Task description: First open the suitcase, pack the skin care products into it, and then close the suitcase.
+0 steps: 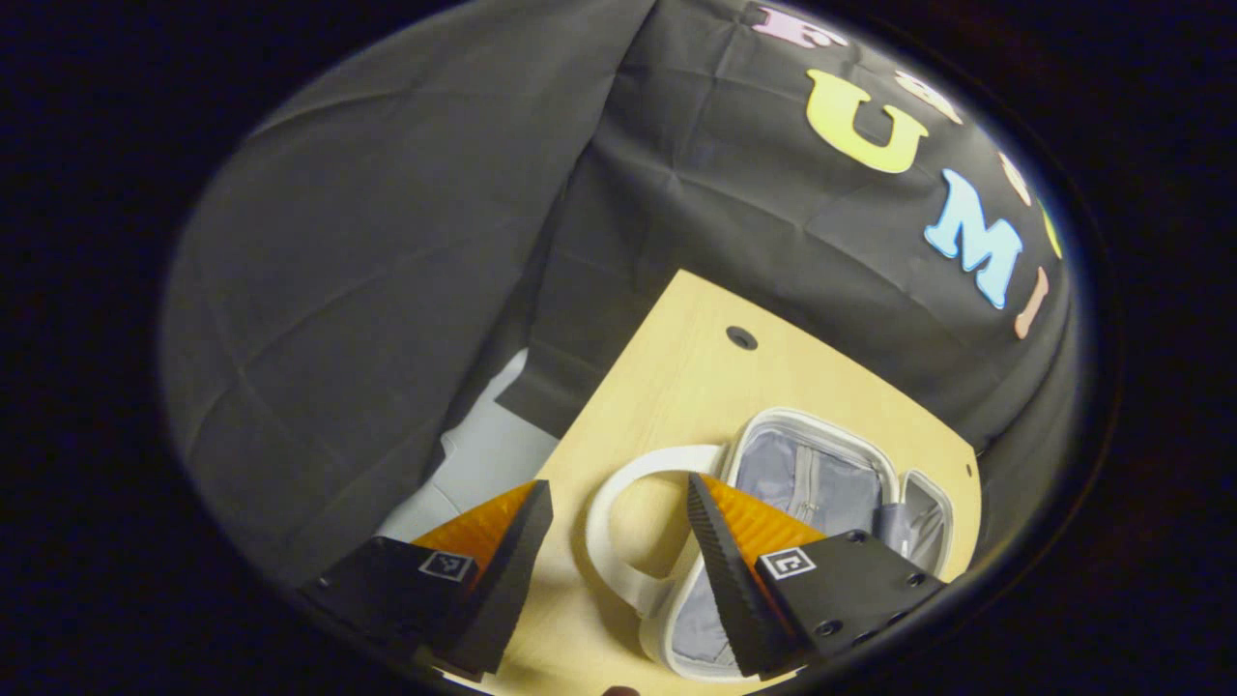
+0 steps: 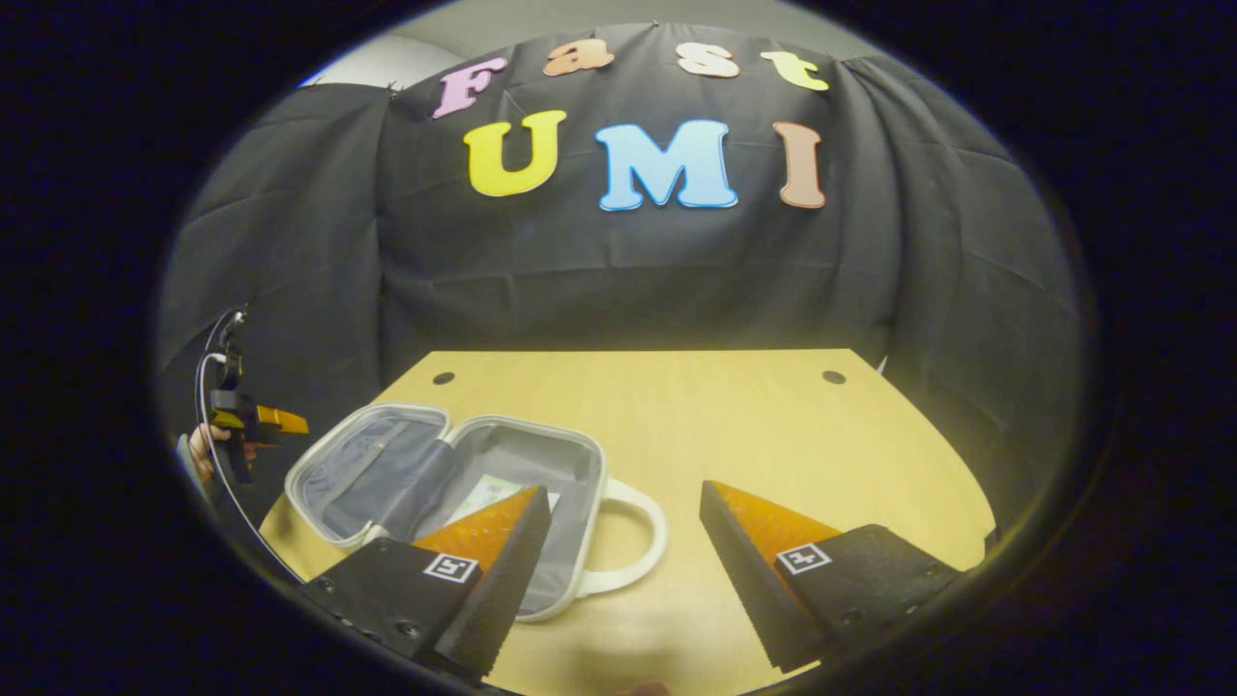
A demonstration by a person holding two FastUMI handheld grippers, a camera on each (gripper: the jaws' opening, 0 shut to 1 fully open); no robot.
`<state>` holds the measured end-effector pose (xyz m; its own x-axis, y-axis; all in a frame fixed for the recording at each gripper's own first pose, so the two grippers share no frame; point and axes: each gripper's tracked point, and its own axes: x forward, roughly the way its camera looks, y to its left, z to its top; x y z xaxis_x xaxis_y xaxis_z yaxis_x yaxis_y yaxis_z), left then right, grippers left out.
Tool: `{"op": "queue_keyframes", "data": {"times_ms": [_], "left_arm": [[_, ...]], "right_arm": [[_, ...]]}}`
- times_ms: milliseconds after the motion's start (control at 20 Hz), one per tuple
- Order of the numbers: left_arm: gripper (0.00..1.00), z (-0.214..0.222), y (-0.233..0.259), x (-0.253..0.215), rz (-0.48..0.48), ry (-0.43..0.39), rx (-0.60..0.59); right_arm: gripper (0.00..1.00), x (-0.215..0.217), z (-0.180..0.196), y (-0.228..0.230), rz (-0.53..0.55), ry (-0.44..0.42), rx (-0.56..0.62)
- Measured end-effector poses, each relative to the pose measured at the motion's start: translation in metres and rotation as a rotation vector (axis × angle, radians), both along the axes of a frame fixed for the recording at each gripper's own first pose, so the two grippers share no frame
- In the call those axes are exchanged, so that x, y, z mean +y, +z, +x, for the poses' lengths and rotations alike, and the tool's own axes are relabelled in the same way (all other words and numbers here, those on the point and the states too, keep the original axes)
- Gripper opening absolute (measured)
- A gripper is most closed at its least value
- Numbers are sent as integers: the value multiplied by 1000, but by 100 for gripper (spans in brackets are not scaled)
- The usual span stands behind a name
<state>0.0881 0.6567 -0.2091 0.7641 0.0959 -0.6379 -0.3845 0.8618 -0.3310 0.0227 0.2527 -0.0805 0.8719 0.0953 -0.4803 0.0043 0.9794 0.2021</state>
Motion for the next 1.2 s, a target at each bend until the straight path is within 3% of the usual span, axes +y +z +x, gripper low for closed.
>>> {"op": "queue_keyframes", "data": {"times_ms": [200, 350, 450, 500, 550, 600, 850, 1050, 1100, 1200], "left_arm": [[89, 9, -36, -2, -155, 24, 32], [74, 13, -46, -5, -266, 67, 18], [64, 7, -61, -3, -286, 89, 36], [39, 6, -64, -1, -301, 109, 39], [21, 4, -61, -2, -317, 107, 34], [25, 3, -60, 1, -309, 128, 31], [11, 0, 2, -15, -210, 99, -25], [11, -4, 98, -47, -135, 68, -141], [7, -7, 127, -60, -122, 59, -173], [11, -16, 175, -95, -101, 30, -228]], "right_arm": [[95, -14, 1, 5, -8, -43, 2], [96, -23, -2, 1, 5, -70, 13], [96, -32, -3, 0, 0, -85, 15], [95, -35, -3, 0, -1, -89, 15], [95, -38, -3, -3, -1, -95, 17], [95, -40, -3, -3, 6, -99, 20], [96, -45, -7, -3, 18, -77, 6], [96, -53, -2, 4, 50, -41, -38], [95, -58, -1, 6, 46, -31, -53], [96, -71, 0, 8, 37, -12, -82]]}}
